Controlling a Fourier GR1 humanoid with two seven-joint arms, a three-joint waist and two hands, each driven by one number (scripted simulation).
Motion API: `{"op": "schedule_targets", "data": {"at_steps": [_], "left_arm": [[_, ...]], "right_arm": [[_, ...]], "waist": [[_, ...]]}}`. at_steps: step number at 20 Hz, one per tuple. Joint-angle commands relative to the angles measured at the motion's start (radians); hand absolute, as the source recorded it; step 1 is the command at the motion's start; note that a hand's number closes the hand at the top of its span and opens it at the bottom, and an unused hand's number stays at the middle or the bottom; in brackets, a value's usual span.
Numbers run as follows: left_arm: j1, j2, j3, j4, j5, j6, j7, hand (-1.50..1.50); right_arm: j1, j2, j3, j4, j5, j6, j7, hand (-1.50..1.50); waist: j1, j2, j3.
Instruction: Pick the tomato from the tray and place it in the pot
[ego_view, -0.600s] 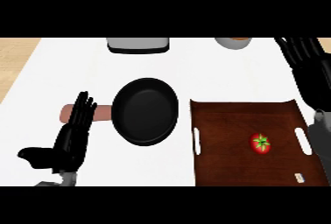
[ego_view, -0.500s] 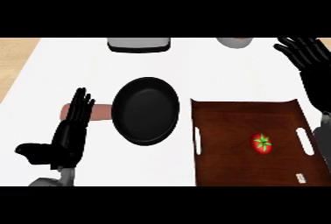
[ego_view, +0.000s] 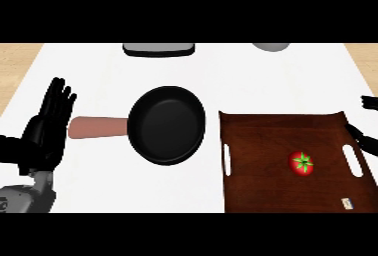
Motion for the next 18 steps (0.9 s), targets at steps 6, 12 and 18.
{"op": "schedule_targets", "data": {"at_steps": [6,12,18], "left_arm": [[-0.032,0.021,0.058,-0.018,-0.005,-0.033,0.101,0.00],[-0.060,0.032,0.064,0.020,-0.019,-0.040,0.111,0.00],[-0.055,0.027,0.074,0.006,-0.010,-0.051,0.118,0.00]], "right_arm": [[0.035,-0.032,-0.063,0.226,0.070,0.121,-0.417,-1.50],[0.069,-0.216,0.037,0.087,0.138,0.281,-0.169,-1.50],[0.037,-0.261,0.212,-0.082,0.312,0.292,0.080,-1.50]], "waist": [[0.010,-0.012,-0.004],[0.005,-0.013,-0.007],[0.012,-0.013,-0.008]]}}
